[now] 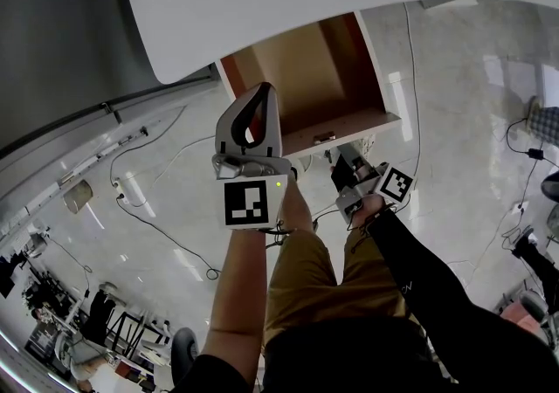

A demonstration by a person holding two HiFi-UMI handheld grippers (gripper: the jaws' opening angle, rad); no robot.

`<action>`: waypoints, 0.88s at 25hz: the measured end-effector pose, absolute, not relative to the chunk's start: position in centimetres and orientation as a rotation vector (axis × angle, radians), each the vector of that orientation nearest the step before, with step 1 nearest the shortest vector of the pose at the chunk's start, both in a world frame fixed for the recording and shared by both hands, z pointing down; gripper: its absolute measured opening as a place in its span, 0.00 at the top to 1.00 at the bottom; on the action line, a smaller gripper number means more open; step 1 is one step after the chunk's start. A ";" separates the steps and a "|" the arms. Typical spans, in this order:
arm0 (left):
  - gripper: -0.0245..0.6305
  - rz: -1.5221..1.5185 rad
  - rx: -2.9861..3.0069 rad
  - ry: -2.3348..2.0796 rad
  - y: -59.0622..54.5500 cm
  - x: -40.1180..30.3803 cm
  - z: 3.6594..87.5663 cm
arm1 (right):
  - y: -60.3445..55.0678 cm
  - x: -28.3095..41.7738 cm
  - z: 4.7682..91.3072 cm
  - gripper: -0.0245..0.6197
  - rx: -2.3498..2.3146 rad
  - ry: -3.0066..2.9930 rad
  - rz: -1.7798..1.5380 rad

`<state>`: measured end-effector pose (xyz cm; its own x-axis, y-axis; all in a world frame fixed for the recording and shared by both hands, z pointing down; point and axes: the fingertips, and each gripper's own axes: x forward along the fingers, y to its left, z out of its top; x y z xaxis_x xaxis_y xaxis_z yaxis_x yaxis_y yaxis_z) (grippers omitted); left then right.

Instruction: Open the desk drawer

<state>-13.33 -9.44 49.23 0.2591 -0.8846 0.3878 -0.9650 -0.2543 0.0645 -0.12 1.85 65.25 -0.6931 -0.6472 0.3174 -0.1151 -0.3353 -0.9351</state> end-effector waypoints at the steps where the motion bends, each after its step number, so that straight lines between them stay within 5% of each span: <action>1: 0.95 0.390 2.246 -1.709 -9.5 -13.2 49.1 | 1.9 -0.1 65.3 0.93 -0.983 1.553 -2.086; 22: 0.95 0.362 2.260 -1.703 -11.2 -12.9 49.1 | 1.2 -0.7 70.0 0.93 -1.079 1.625 -2.105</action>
<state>-12.93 -11.20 49.11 0.2708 -0.8900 0.3669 -0.9623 -0.2607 0.0778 -0.69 1.19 69.96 -0.6859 -0.6149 0.3893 -0.2209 -0.3337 -0.9164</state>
